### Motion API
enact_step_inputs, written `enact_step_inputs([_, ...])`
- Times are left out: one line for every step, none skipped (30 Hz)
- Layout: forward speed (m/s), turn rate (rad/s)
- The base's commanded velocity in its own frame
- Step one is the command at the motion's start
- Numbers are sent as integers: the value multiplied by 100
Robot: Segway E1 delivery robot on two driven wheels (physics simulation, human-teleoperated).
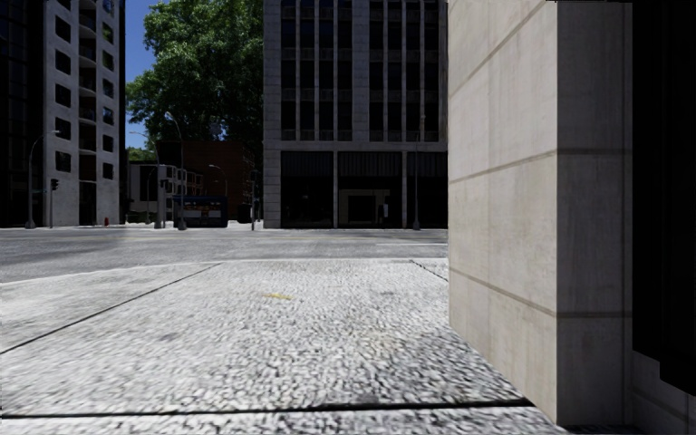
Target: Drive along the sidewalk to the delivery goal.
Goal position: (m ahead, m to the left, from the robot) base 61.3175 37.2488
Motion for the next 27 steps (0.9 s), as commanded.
enact_step_inputs([200, 0])
enact_step_inputs([200, 0])
enact_step_inputs([200, 0])
enact_step_inputs([200, 0])
enact_step_inputs([200, 0])
enact_step_inputs([200, 0])
enact_step_inputs([200, 0])
enact_step_inputs([200, 0])
enact_step_inputs([200, 0])
enact_step_inputs([200, 0])
enact_step_inputs([200, 0])
enact_step_inputs([200, 0])
enact_step_inputs([200, 0])
enact_step_inputs([200, 0])
enact_step_inputs([200, 0])
enact_step_inputs([200, 0])
enact_step_inputs([200, -3])
enact_step_inputs([200, -3])
enact_step_inputs([200, -3])
enact_step_inputs([200, -3])
enact_step_inputs([200, -3])
enact_step_inputs([200, -3])
enact_step_inputs([200, -4])
enact_step_inputs([200, -4])
enact_step_inputs([200, -6])
enact_step_inputs([200, -6])
enact_step_inputs([200, -21])
